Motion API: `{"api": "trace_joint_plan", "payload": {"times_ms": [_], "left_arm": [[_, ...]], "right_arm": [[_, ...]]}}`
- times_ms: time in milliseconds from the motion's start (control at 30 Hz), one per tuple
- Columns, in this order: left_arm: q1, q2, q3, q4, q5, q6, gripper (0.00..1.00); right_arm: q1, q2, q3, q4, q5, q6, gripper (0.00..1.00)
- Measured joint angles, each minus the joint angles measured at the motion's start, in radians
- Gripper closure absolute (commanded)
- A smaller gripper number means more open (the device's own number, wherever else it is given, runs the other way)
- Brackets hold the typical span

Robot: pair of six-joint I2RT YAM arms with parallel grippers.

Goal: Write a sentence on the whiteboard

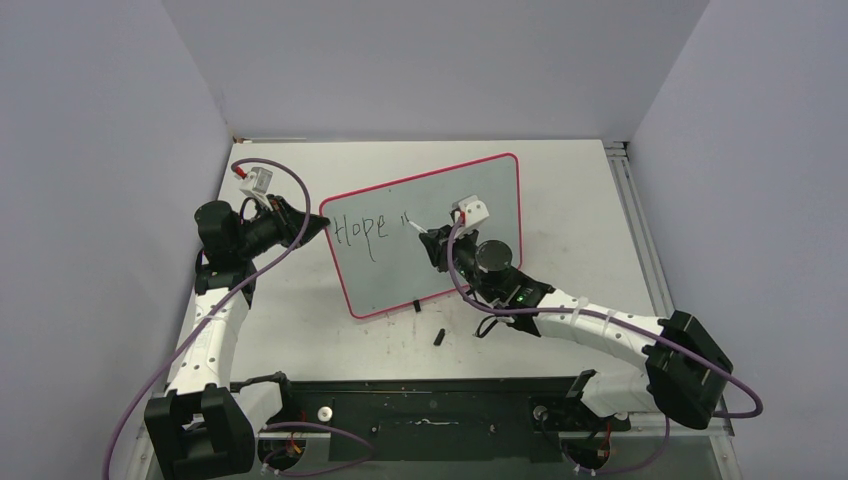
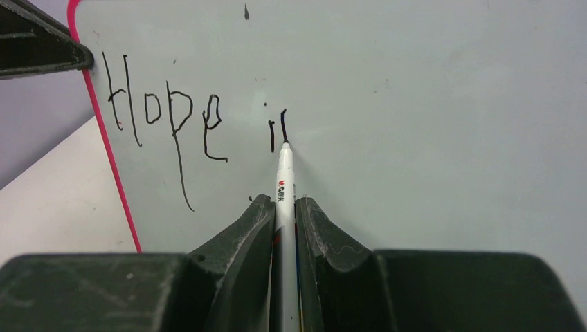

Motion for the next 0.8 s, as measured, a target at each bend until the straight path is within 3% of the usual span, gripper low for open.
{"api": "trace_joint_plan", "payload": {"times_ms": [800], "left_arm": [[0.0, 0.0, 0.0, 0.0, 0.0, 0.0, 0.88]], "right_arm": [[0.001, -0.013, -0.022, -0.004, 0.0, 0.01, 0.95]]}}
